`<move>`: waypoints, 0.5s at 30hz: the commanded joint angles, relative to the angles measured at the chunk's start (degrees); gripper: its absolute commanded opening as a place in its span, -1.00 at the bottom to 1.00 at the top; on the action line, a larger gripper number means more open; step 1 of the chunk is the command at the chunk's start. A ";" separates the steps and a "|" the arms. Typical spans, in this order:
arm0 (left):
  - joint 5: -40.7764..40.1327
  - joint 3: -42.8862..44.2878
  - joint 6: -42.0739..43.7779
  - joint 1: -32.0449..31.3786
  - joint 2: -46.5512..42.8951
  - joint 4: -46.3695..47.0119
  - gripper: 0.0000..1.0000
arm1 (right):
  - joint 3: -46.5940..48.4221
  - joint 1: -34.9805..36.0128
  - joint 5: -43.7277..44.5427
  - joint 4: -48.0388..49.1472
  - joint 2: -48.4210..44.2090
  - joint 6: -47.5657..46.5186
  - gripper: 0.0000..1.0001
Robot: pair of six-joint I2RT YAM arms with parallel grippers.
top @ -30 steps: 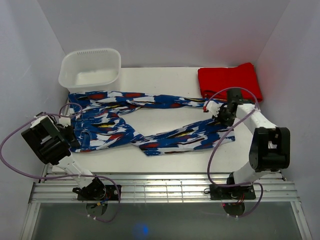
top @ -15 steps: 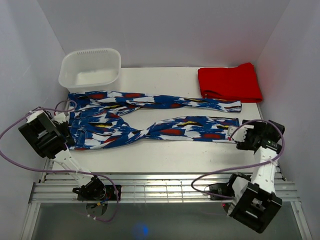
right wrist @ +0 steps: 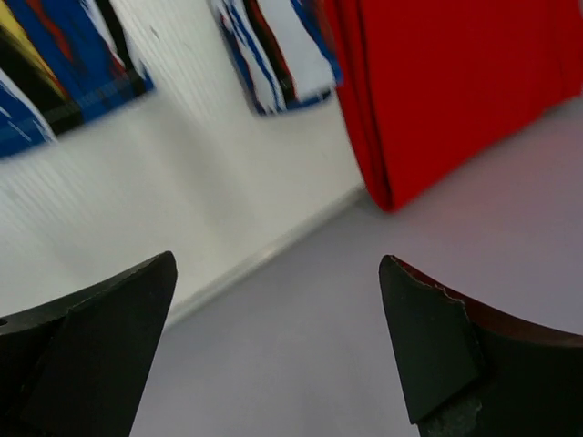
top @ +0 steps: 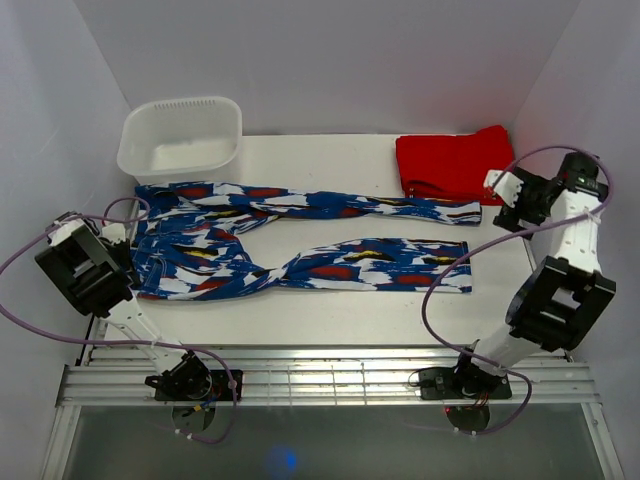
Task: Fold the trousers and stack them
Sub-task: Flatten the trousers out
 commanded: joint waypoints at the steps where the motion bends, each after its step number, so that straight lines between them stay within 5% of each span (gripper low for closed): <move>1: -2.48 -1.98 2.46 0.85 -0.37 7.83 -1.00 | 5.47 6.88 -4.57 -17.44 9.88 17.26 0.96; 8: -2.57 -3.03 2.73 0.85 -0.63 7.83 -1.00 | 9.61 13.30 -2.55 -13.67 21.43 22.01 0.81; 15: -2.13 -4.88 2.64 0.85 -0.90 8.18 -1.00 | 5.66 16.04 1.93 -1.90 25.30 26.06 0.91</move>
